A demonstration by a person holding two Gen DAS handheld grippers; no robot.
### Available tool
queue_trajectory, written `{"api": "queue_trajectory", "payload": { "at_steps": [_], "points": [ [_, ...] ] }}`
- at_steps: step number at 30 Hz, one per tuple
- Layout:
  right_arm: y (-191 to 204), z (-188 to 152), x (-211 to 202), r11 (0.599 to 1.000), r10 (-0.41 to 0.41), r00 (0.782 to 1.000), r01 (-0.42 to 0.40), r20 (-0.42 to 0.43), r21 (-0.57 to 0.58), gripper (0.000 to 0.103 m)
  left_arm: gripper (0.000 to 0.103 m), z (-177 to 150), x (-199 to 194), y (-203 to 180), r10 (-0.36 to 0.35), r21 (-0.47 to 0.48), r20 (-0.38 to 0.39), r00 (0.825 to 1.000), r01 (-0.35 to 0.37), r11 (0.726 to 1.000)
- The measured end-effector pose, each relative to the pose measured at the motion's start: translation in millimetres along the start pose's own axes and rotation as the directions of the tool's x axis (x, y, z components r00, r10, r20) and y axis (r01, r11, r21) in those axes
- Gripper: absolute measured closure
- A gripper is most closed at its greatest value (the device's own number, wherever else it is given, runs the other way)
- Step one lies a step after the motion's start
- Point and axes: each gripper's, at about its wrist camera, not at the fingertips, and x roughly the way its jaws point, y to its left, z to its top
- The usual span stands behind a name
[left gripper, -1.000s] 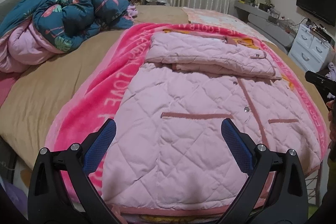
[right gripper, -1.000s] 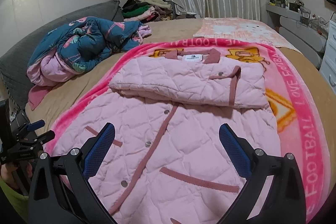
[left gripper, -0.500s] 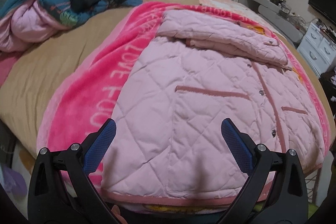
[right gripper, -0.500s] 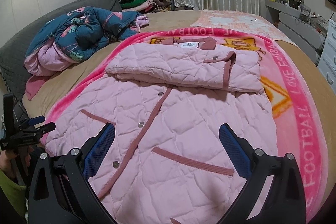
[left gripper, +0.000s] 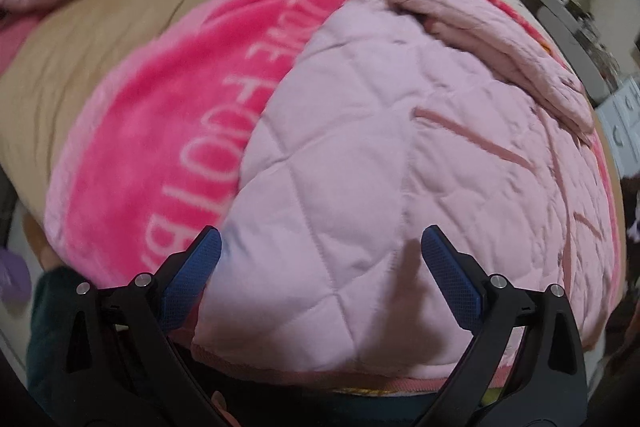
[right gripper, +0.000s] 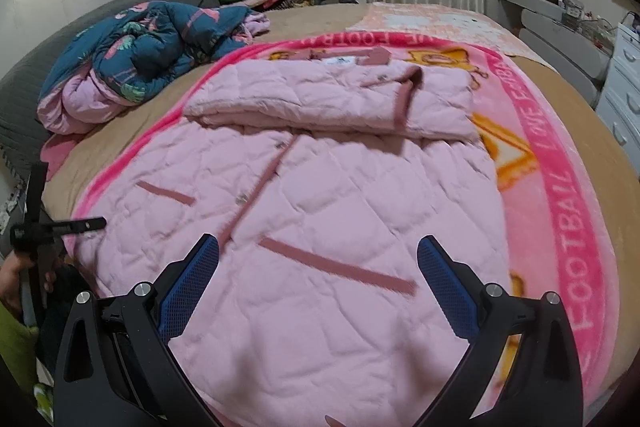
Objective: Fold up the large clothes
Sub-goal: 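Move both tools to the jacket hem and grasp it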
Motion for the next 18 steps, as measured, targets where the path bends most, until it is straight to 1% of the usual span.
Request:
{"api": "queue_trajectory", "payload": {
  "at_steps": [3,6,9,11,12,16,18],
  "points": [
    [-16,-12,-4,0.999,-0.036,0.999,0.037,-0.028,0.022,0.004,0.009,1,9,7,-0.008,-0.038,-0.044,0.999,0.007,0.999],
    [-31,-23,-7,0.996,-0.071,0.996,0.073,-0.054,0.042,0.004,0.009,1,16,5,-0.013,-0.037,-0.078,0.997,0.010,0.999],
    [-47,-35,-15,0.992,-0.105,0.991,0.110,-0.084,0.062,0.004,0.010,-1,18,3,-0.027,-0.030,-0.095,0.995,0.024,0.999],
    [-58,-44,-16,0.990,-0.092,0.989,0.103,-0.117,0.094,0.004,0.016,-1,19,1,-0.059,-0.017,-0.101,0.993,0.057,0.998],
    [-65,-50,-16,0.989,-0.082,0.986,0.099,-0.143,0.114,0.004,0.016,-3,18,-1,-0.075,-0.004,-0.106,0.992,0.075,0.997],
    [-80,-69,-18,0.983,-0.102,0.972,0.131,-0.213,0.129,0.004,0.025,-7,16,-5,-0.087,0.014,-0.108,0.990,0.089,0.996],
    [-86,-80,-19,0.982,-0.096,0.965,0.132,-0.245,0.136,0.004,0.030,-9,13,-9,-0.083,0.035,-0.103,0.991,0.087,0.996]
  ]
}}
